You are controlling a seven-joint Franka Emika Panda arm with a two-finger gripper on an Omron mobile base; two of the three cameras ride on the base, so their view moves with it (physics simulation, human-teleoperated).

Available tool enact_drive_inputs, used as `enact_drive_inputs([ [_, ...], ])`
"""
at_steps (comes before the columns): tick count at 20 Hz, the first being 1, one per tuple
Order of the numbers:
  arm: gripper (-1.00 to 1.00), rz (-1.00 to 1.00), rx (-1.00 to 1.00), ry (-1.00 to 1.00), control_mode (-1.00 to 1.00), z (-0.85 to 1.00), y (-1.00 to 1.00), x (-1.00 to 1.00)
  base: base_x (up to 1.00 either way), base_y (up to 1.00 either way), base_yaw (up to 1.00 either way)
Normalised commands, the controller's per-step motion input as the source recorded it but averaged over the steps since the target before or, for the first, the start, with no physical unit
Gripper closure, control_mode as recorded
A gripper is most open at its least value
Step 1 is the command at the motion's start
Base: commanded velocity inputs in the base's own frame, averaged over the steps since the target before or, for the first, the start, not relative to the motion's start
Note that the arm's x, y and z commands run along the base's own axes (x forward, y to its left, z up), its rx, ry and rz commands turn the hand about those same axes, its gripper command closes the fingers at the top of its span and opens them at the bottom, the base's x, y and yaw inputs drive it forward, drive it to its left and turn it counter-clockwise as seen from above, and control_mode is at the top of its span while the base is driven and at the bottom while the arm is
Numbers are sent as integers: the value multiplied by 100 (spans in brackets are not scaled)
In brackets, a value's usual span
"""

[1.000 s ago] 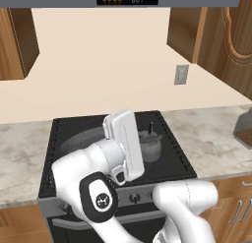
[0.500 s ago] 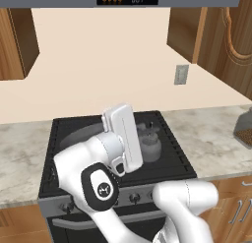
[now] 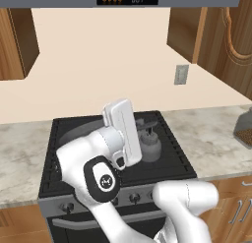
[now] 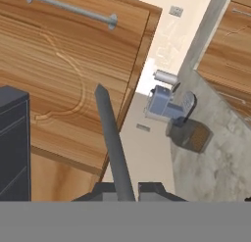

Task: Pick the pan from the cabinet and place it on the stove. Then turn on the stove burner for the pan.

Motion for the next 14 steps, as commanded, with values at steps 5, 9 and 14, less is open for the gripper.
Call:
enact_drive_inputs([
  [5, 100, 3, 16, -41, -100, -35, 0, 35, 0, 0, 0],
  [9, 100, 13, 18, -48, -100, -41, 0, 27, 0, 0, 0],
  [14, 100, 21, 22, -50, -100, -40, 0, 37, 0, 0, 0],
])
